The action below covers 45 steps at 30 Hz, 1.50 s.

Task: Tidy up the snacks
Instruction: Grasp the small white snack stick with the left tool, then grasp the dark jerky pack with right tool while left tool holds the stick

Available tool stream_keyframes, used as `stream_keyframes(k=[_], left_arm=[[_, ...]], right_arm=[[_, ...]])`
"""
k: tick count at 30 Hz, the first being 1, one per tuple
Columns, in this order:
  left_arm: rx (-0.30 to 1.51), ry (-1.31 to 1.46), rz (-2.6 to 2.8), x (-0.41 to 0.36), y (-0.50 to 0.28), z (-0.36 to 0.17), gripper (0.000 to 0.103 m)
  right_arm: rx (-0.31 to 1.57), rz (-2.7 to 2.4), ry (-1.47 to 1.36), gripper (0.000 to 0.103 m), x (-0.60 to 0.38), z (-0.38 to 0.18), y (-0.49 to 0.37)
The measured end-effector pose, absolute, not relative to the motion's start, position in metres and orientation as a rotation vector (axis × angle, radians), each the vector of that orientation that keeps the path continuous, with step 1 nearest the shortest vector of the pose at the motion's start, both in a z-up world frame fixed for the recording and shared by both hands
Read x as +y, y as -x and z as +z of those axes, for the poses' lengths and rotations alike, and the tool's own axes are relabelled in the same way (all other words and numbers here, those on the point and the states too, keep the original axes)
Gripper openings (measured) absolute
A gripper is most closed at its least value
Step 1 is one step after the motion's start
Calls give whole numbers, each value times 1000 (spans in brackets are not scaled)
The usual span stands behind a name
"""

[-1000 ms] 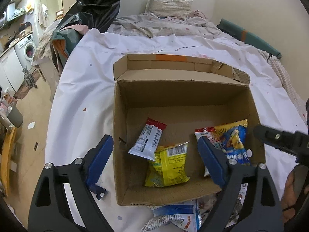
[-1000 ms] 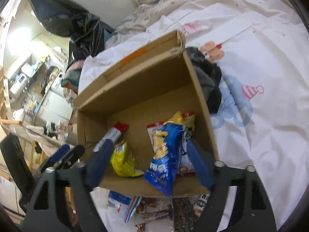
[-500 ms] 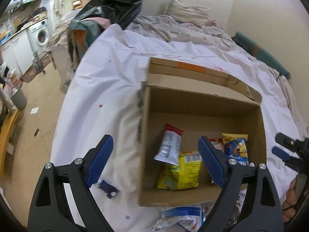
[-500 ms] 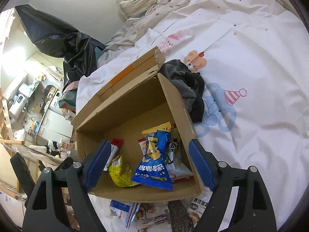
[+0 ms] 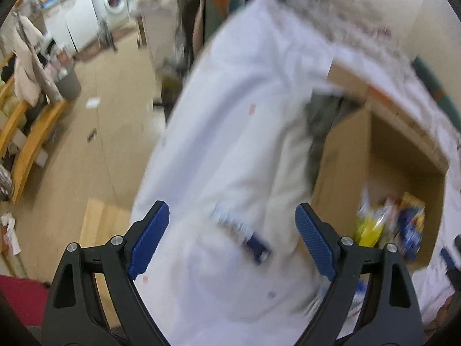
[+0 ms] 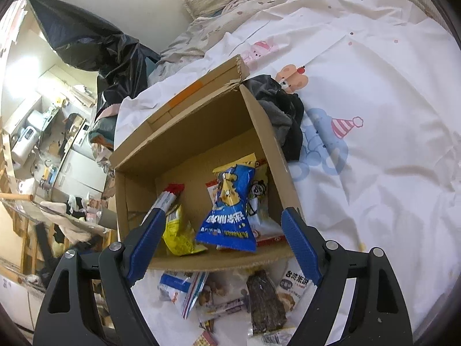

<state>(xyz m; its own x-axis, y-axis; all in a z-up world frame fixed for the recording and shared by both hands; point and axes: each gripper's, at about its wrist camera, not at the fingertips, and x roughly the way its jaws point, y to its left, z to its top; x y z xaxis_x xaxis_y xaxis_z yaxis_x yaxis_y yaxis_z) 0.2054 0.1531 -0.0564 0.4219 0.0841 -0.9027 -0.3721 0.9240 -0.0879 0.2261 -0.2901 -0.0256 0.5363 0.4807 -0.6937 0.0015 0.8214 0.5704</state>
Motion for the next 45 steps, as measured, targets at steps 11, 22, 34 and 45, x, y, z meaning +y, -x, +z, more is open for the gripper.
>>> stream_keyframes(k=[11,22,34,45], left_arm=[[1281,460,331,148,-232,-119,50],[1400,332,279,106,-240,-140,14],[1237,291,132,81,-167,-66,14],[1272,263,-54,45,-138,-64,14]], right_arm=[[981,288,-492,85,-283,-25,-220],[982,248,-501,85,-303,-24,-212],[1197,271,-403,85,-284,-56,-199],[1478,252,-53,85,-222,-124,-185]])
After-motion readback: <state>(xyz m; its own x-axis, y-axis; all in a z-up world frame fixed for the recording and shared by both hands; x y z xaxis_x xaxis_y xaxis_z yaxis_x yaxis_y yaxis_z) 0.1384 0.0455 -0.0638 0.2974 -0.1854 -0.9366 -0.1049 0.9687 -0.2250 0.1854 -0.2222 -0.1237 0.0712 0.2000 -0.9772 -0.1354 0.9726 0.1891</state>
